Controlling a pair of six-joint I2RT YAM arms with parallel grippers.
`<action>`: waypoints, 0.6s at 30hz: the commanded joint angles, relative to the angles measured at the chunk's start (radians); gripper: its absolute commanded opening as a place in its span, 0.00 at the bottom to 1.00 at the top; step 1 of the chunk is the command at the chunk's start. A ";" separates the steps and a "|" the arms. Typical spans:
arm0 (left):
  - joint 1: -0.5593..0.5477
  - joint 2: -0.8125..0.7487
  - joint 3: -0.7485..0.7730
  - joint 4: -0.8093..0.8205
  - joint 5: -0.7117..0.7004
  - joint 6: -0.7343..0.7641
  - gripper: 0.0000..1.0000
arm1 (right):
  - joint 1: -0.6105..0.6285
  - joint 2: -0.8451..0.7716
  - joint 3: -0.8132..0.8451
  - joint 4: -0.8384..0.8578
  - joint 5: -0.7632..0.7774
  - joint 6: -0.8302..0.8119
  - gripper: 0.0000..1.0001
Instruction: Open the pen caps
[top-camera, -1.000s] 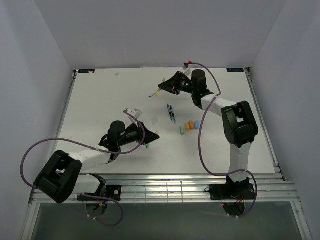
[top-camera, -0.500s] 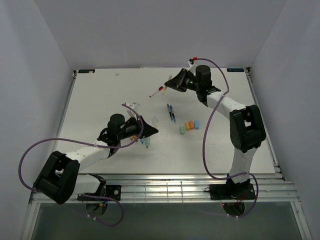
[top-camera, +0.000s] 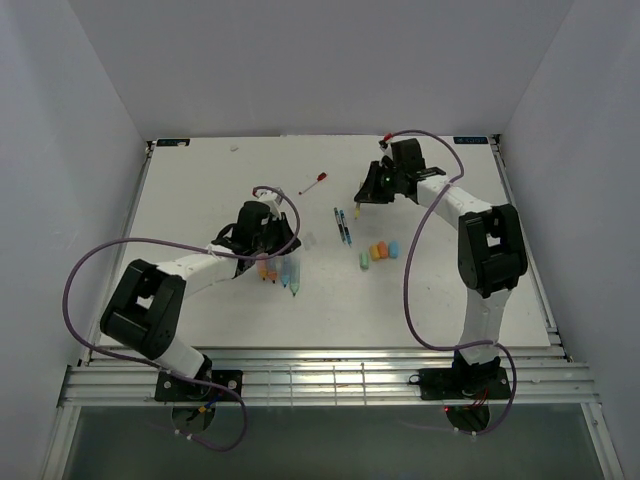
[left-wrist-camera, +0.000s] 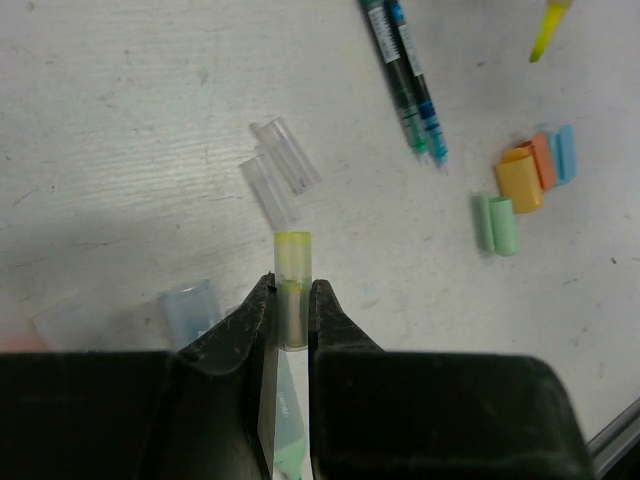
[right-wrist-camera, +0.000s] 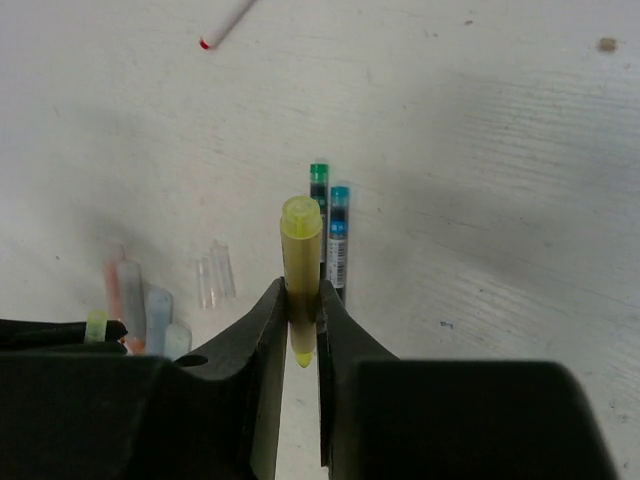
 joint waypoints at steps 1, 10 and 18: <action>0.020 0.036 0.048 -0.040 -0.033 0.040 0.00 | -0.001 0.037 -0.002 -0.063 -0.007 -0.074 0.08; 0.037 0.148 0.104 0.008 0.012 0.040 0.00 | -0.013 0.110 0.008 -0.071 -0.034 -0.098 0.08; 0.049 0.249 0.177 -0.015 0.056 0.033 0.01 | -0.020 0.167 0.042 -0.079 -0.034 -0.106 0.13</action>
